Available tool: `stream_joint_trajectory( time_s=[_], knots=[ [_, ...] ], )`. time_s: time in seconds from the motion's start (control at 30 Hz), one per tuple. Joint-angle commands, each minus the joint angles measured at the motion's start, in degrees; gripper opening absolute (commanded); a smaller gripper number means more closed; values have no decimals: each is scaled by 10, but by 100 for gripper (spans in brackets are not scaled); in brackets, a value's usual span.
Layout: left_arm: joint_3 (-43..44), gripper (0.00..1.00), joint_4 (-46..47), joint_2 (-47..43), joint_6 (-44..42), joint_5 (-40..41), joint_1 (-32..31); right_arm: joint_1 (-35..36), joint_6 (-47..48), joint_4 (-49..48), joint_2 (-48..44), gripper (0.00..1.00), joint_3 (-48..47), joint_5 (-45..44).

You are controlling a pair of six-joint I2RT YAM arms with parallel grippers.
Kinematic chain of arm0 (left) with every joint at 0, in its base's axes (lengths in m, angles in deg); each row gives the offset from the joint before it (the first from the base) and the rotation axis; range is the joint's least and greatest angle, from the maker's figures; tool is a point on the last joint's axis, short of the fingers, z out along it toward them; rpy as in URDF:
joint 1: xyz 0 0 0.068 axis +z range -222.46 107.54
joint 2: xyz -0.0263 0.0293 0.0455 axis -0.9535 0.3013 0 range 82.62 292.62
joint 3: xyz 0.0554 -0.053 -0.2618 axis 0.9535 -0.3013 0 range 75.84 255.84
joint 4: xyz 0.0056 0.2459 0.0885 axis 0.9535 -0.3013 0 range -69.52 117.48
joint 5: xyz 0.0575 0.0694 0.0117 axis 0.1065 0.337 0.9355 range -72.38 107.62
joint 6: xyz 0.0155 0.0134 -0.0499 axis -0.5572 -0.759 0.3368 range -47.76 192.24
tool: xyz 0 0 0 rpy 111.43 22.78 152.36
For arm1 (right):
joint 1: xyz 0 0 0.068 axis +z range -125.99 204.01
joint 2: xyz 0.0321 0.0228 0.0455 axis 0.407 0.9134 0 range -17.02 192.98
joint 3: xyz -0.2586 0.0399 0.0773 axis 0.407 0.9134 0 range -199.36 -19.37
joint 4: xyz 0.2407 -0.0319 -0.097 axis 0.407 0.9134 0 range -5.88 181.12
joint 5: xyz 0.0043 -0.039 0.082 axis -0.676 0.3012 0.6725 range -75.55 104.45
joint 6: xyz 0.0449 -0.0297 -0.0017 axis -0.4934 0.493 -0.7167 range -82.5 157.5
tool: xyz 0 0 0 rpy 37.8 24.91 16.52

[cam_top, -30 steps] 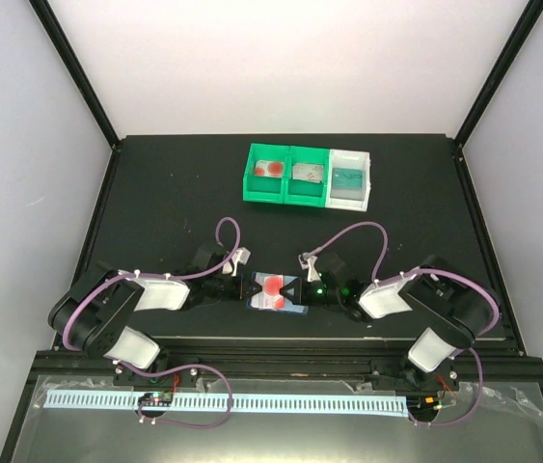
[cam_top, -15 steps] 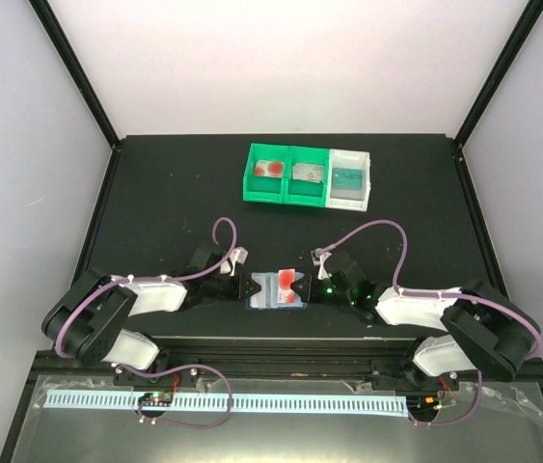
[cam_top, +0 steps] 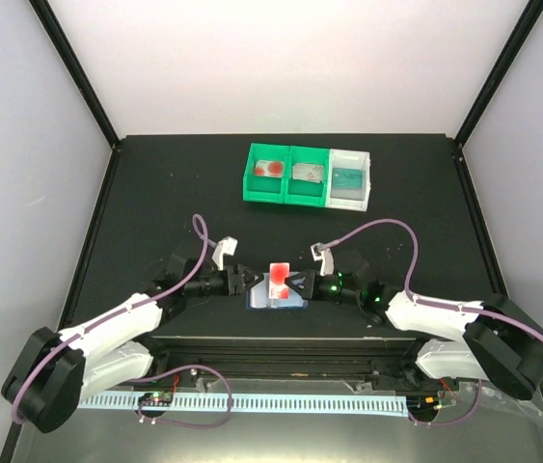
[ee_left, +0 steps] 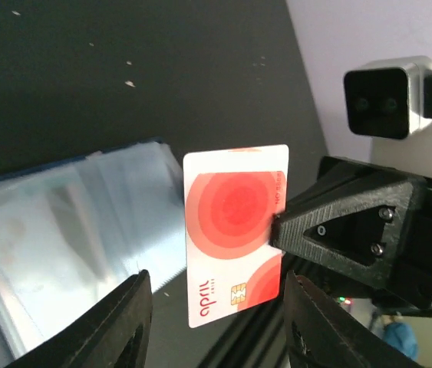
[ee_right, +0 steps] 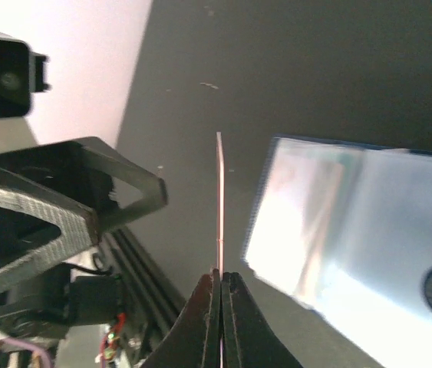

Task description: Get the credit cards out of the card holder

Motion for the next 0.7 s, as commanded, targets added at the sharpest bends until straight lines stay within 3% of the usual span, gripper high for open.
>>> stream_joint_trajectory(
  time_s=[0.0, 0.3, 0.4, 0.6, 0.67],
  knots=[
    [-27, 50, 48, -44, 60, -55, -2, -2, -55, -116, -13, 1, 17, 65],
    [-60, 46, 124, -100, 137, -92, -2, 8, -123, -216, -20, 1, 11, 78],
    [-70, 37, 144, -111, 153, -93, -2, 11, -132, -232, -18, 1, 8, 80],
    [-76, 5, 174, -108, 166, -102, -2, 13, -130, -238, -14, 1, 9, 82],
    [-76, 2, 180, -108, 165, -112, -2, 13, -120, -233, -13, 3, 7, 87]
  ],
)
